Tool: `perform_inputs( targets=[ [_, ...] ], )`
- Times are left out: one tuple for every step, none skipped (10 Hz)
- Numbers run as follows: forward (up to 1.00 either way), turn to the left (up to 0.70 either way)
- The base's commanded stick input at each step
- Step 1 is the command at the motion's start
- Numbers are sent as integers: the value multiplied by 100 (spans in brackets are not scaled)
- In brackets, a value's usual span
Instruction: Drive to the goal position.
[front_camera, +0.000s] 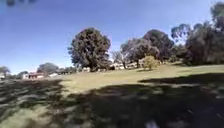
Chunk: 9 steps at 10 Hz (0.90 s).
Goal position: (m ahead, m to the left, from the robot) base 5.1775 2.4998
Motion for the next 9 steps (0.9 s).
perform_inputs(
  targets=[
    [70,27],
    [70,27],
    [70,27],
    [70,27],
    [70,27],
    [70,27],
    [70,27],
    [70,27],
    [70,27]
  ],
)
